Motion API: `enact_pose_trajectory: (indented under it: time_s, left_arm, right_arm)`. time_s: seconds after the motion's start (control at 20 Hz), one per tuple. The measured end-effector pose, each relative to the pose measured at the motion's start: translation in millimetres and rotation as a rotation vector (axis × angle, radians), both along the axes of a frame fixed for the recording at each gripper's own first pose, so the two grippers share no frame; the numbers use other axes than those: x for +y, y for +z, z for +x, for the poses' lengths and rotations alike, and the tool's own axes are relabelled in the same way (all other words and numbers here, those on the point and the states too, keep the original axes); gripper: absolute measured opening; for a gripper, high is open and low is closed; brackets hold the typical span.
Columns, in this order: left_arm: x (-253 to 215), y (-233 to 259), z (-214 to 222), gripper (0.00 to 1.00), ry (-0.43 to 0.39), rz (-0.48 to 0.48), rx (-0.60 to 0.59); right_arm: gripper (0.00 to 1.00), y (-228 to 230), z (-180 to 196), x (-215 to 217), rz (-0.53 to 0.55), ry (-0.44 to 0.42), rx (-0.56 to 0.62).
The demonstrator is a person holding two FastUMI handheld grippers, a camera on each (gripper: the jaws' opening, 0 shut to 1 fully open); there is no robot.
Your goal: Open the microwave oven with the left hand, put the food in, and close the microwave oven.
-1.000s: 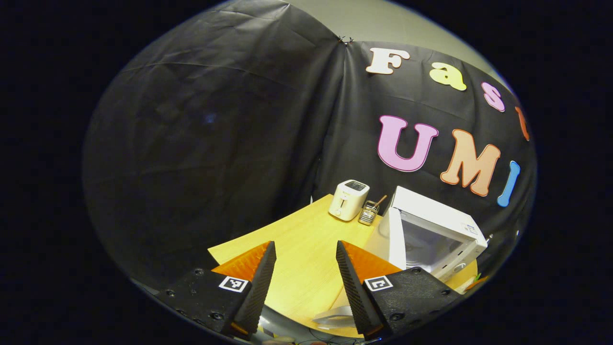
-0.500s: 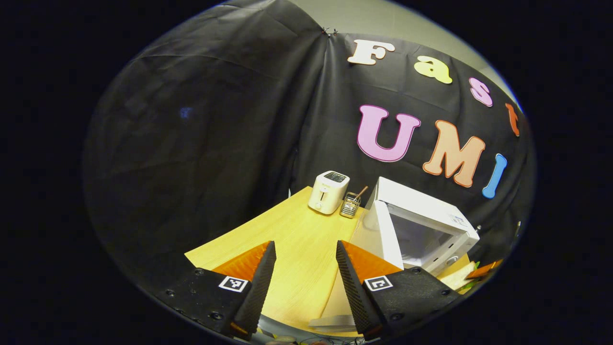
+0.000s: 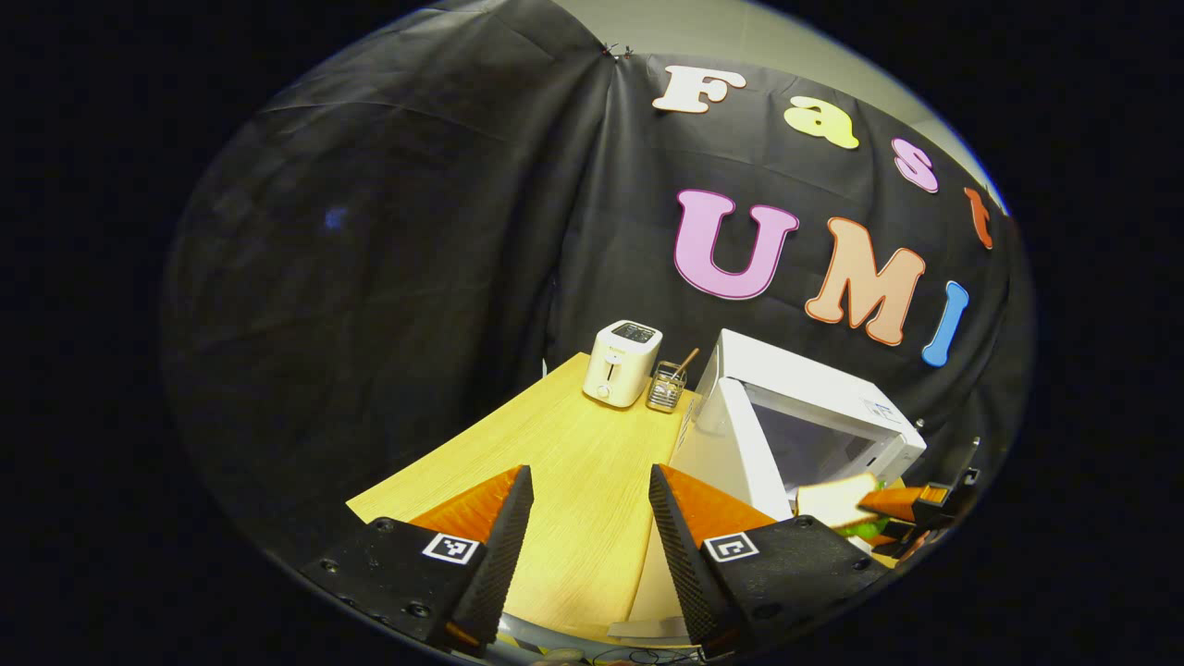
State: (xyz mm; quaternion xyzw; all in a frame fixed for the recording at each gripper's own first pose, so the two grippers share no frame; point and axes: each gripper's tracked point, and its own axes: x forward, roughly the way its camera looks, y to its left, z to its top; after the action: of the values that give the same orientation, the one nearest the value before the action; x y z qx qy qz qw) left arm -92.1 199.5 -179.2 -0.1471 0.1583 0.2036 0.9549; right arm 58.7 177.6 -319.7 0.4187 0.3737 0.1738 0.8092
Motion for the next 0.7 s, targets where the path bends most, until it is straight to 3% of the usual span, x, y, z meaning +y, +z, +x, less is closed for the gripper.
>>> enact_pose_trajectory:
  time_s: [0.35,0.7]
  left_arm:
    - [-0.7,-14.4,7.3,0.74,-0.013,-0.042,0.030]
    - [1.8,-35.9,10.6,0.74,-0.038,-0.026,0.103]
  right_arm:
    - [0.45,-32.5,62.1,37.2,0.027,-0.074,-0.052]
    - [0.45,-57.6,104.1,42.7,-0.038,-0.176,-0.081]
